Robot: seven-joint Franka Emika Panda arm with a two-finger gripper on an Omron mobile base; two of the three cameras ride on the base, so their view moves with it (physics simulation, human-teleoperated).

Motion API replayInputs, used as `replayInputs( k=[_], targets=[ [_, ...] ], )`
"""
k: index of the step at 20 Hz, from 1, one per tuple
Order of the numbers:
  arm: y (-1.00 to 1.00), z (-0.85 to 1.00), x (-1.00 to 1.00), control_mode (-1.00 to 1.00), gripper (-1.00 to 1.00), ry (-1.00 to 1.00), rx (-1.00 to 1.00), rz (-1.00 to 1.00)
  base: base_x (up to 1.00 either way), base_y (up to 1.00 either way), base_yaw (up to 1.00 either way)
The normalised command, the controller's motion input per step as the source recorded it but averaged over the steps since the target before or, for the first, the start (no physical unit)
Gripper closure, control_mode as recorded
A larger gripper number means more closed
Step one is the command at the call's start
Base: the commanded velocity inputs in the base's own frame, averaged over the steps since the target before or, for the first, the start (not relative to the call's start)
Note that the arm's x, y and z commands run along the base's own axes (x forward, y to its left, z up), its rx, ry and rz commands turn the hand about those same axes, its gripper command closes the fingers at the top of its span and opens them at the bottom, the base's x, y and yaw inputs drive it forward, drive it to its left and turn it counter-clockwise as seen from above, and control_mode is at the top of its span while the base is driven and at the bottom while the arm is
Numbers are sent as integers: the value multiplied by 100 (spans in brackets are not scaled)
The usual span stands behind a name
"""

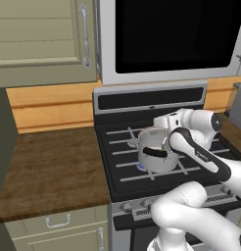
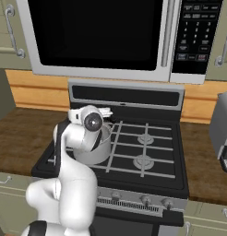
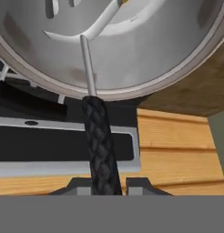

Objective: Put the lemon and squash in the pot. Retrieve the spatula and lightly stir the vegetables in the pot.

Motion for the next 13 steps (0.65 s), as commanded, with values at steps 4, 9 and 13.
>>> replayInputs(
  k=[4,9,13],
  targets=[
    [32,-4,0,-100,100,0,18,0,0,0,0],
    [13,0,-2,-100,100,5,18,0,0,0,0],
    [3,-11,-18,-100,100,1,21,-2,0,0,0]
  ],
)
